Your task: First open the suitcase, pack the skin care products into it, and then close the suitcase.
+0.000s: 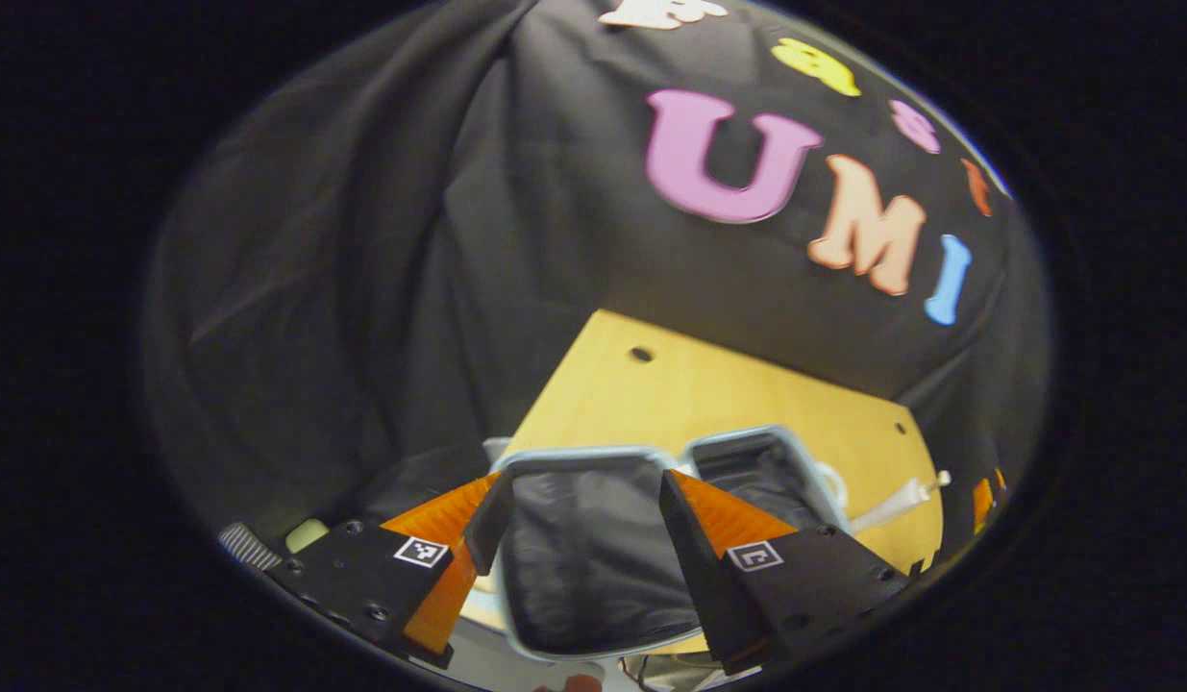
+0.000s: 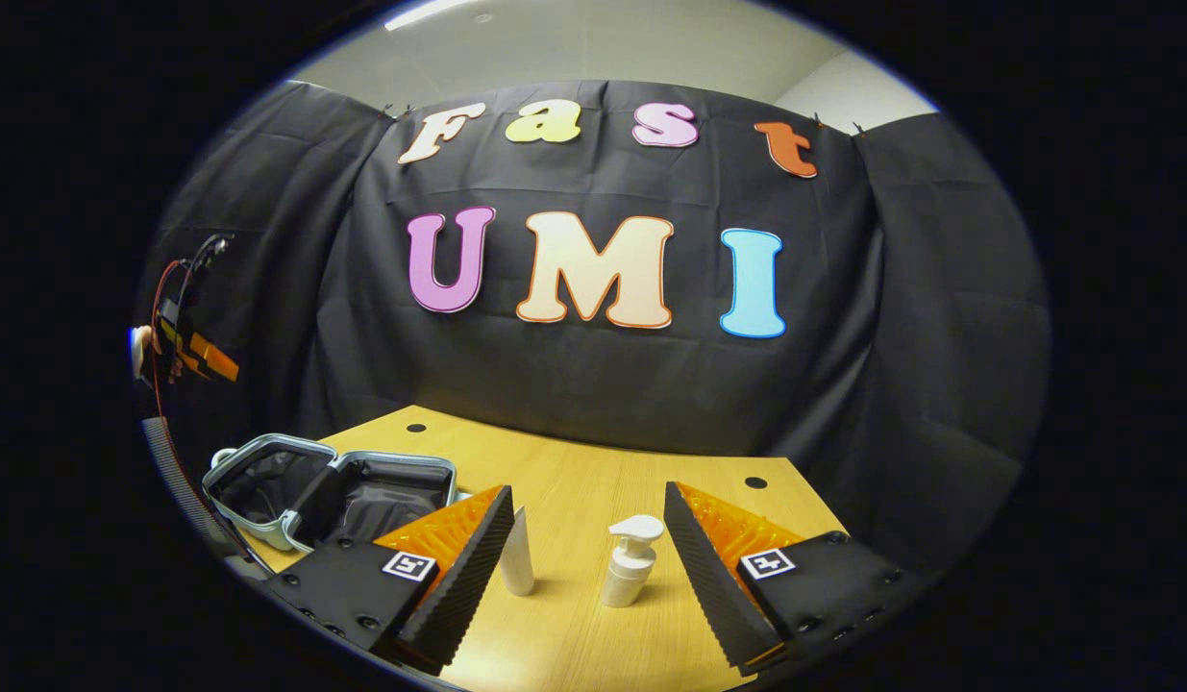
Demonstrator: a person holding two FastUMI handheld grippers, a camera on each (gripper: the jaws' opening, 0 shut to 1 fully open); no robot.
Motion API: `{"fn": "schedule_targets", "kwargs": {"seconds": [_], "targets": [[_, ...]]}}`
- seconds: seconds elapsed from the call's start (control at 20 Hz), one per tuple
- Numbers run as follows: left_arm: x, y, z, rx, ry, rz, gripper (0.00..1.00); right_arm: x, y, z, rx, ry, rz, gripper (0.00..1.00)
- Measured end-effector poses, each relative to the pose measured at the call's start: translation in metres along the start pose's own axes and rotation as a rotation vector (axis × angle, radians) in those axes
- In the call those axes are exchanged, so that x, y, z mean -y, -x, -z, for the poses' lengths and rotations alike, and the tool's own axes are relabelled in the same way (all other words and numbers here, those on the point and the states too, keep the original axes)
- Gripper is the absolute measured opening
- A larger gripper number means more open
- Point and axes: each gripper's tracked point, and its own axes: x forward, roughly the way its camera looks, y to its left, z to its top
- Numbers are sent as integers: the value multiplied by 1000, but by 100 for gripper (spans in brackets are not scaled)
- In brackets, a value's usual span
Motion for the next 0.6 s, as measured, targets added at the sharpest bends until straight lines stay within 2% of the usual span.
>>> {"fn": "schedule_targets", "kwargs": {"seconds": [0.15, 0.25, 0.4, 0.6], "targets": [[120, 8, -16, 98, -17, 219, 92, 10, -9, 6, -7, -12, -15, 99], [198, 18, -16, 138, -13, 329, 94, 16, -17, 12, -14, -12, -35, 99], [299, 25, -3, 195, -64, 410, 94, 25, -32, 31, -46, -39, -62, 99], [390, 20, 52, 162, -47, 493, 94, 36, -57, 62, -87, -90, -78, 99]]}}
